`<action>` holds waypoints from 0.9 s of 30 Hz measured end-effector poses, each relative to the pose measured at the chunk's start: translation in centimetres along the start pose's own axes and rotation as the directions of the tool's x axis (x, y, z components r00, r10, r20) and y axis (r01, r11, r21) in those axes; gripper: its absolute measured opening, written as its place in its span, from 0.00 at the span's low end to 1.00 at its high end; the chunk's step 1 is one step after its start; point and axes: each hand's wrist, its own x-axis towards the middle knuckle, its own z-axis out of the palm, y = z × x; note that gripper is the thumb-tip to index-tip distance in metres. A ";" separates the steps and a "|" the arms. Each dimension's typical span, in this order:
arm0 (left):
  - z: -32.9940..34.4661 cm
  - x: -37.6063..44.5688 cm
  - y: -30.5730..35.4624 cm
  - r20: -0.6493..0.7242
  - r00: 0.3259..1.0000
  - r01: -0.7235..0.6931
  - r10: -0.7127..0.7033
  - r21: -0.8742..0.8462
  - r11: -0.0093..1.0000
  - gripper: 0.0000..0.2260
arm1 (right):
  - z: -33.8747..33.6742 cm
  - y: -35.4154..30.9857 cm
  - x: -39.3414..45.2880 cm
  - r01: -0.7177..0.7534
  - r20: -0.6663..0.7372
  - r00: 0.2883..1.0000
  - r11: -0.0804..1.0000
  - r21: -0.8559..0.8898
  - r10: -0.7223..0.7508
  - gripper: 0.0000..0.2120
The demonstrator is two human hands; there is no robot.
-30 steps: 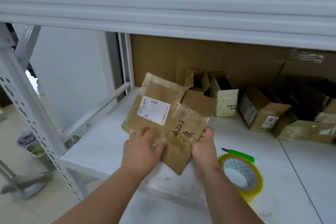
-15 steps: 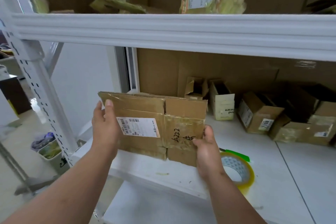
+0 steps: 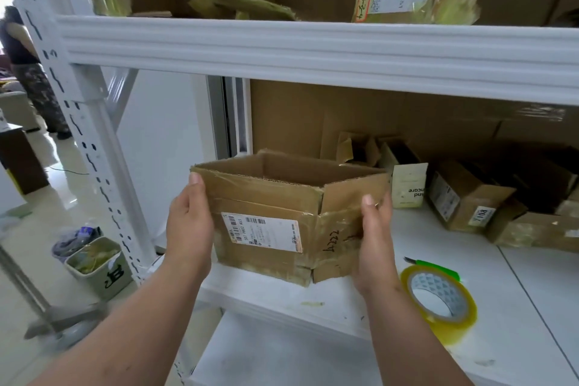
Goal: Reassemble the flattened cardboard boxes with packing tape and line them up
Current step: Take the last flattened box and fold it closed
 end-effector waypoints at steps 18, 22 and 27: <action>0.7 -0.7 1.4 0.325 0.942 -0.158 0.077 0.230 0.960 0.22 | -0.2 -1.1 -0.2 0.002 0.181 0.983 0.997 -0.078 0.013 0.38; 0.0 -0.3 1.7 0.317 0.948 -0.065 -0.017 0.248 0.966 0.29 | -1.5 -1.2 0.0 0.050 0.227 0.972 0.999 0.022 -0.054 0.44; -0.6 -0.1 1.4 0.277 0.956 0.031 -0.096 0.227 0.973 0.16 | -1.8 -1.4 -0.2 0.128 0.385 0.922 0.972 -0.199 -0.042 0.36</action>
